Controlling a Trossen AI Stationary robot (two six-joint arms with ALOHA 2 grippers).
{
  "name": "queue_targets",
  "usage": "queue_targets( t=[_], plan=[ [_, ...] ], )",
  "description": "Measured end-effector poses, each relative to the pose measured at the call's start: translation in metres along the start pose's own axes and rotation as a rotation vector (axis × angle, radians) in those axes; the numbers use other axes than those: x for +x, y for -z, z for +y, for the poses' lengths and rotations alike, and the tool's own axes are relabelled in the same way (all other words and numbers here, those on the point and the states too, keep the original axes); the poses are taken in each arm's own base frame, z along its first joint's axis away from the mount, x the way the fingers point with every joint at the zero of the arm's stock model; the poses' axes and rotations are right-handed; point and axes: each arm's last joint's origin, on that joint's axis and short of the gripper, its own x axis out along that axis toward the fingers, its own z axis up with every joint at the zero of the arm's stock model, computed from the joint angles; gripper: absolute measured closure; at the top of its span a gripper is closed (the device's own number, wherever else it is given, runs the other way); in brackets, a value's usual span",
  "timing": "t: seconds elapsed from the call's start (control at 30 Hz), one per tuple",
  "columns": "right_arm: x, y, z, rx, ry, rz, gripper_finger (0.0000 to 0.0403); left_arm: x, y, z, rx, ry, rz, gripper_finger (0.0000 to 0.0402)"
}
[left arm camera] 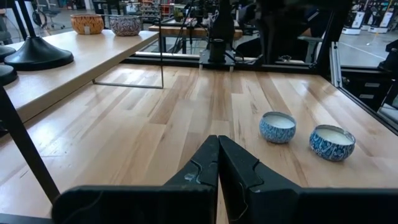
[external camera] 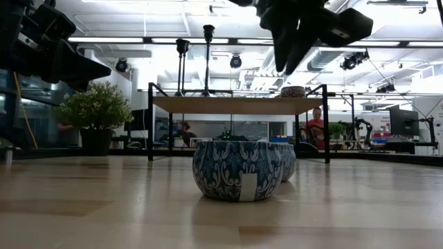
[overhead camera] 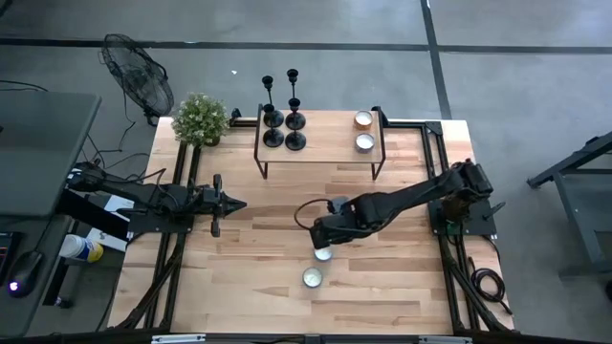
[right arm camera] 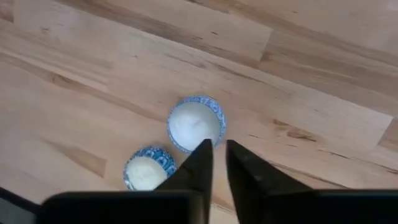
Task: Pick & Place candle stick holders
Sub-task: Put the light blue scented candle on the shelf
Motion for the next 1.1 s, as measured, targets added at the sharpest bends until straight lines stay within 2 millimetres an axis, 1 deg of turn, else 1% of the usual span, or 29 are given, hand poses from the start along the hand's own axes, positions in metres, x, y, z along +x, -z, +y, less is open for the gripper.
queue_targets(
  t=[0.23, 0.33, 0.43, 0.6, 0.73, 0.87, 1.03, 1.1],
  plan=[
    [0.002, -0.002, 0.0, 0.036, 0.007, -0.047, 0.0252, 0.0, 0.0, 0.0, 0.0, 0.0, 0.0, 0.0401],
    [0.013, 0.001, 0.002, 0.043, 0.036, -0.004, 0.0214, 0.0, 0.0, 0.0, 0.0, 0.0, 0.0, 0.0401],
    [0.029, 0.003, 0.004, 0.047, 0.078, 0.033, 0.0196, 0.0, 0.0, 0.0, 0.0, 0.0, 0.0, 0.0401],
    [0.044, 0.006, 0.005, 0.047, 0.116, 0.082, 0.0196, 0.0, 0.0, 0.0, 0.0, -0.001, 0.0, 0.0401],
    [0.049, 0.007, 0.006, 0.045, 0.123, 0.094, 0.0209, 0.0, 0.0, 0.0, 0.0, 0.0, 0.0, 0.0401],
    [0.064, 0.009, 0.008, 0.03, 0.137, 0.129, 0.0225, 0.0, 0.0, 0.0, 0.0, -0.001, 0.0, 0.0401],
    [0.077, 0.011, 0.01, 0.023, 0.156, 0.152, 0.0242, 0.0, 0.0, 0.0, 0.0, 0.0, 0.0, 0.0401],
    [0.079, 0.011, 0.009, 0.024, 0.163, 0.156, 0.0249, 0.0, 0.0, 0.0, 0.0, 0.0, 0.0, 0.0401]
  ],
)
